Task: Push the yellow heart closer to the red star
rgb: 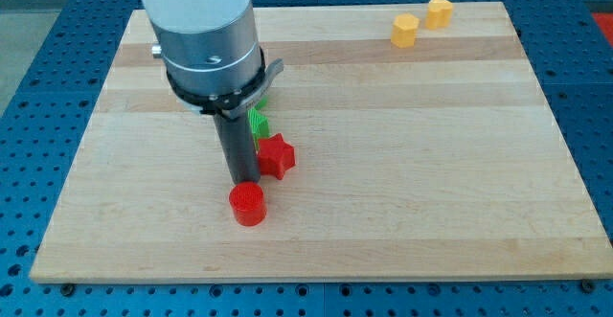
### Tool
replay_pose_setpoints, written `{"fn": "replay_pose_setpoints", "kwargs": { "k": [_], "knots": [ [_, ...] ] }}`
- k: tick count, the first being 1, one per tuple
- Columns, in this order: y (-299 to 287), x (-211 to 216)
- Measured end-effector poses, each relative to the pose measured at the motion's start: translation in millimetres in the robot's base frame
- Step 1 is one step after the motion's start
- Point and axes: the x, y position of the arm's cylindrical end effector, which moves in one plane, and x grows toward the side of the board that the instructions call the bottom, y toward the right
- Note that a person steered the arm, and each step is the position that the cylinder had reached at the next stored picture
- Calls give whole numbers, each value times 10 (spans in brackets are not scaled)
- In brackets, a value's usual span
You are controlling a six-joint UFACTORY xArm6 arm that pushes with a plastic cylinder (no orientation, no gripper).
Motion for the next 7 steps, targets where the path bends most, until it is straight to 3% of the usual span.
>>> {"fn": "replay_pose_setpoints", "kwargs": {
  "k": [1, 3, 5, 7],
  "knots": [
    [14, -216],
    [631, -233],
    [841, -244],
    [1035, -637]
  ]
}}
